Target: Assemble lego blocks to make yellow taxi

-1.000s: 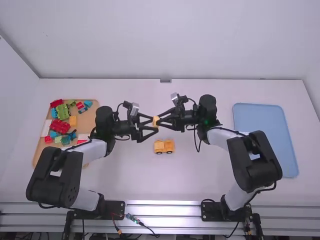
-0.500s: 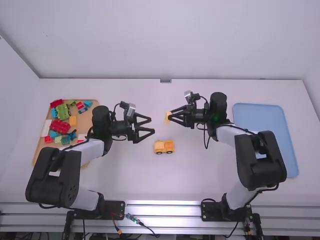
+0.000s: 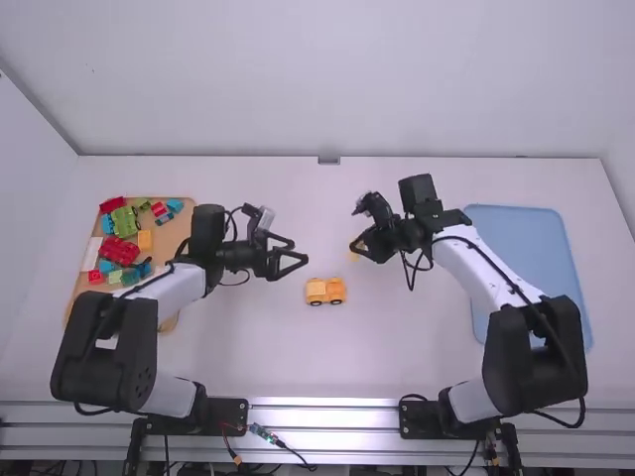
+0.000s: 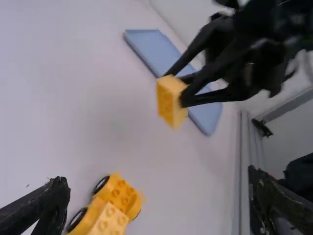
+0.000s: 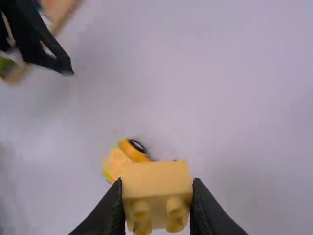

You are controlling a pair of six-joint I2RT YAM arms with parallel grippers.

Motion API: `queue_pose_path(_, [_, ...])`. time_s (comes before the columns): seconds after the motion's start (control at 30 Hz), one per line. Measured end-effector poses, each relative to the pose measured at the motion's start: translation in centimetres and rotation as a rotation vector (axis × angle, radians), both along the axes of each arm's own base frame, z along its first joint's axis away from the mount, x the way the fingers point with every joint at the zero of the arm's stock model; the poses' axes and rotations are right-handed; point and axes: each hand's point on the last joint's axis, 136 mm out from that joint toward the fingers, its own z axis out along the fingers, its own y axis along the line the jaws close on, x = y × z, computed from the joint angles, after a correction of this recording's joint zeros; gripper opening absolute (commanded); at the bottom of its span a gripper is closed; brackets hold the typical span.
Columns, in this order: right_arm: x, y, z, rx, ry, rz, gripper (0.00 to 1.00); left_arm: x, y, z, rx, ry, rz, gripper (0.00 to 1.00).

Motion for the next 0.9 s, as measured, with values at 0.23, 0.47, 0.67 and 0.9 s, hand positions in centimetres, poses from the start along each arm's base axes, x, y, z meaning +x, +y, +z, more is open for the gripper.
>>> queue_pose_path(0.23, [-2.0,-3.6,-2.2,-0.414,-0.051,0.146,0.0,0.6,1.4,-0.5,0.232,0.031,-0.01,0.99])
queue_pose_path(0.47, [-3.1,-5.1,-4.3,-0.594,-0.06,0.341,0.0,4.0,3.1,2.1,0.418,-0.145,0.032,0.99])
queue_pose_path(0.67, [-3.6,-5.7,-7.5,-0.68,-0.004,0.453,0.0,6.1,5.2,1.9,0.55,-0.157,0.139,0.99])
queue_pose_path(0.9, [-4.7,-5.8,-11.8,-0.724,0.081,0.604,0.0,6.5,6.3,1.2,0.638,-0.189,0.152,0.99])
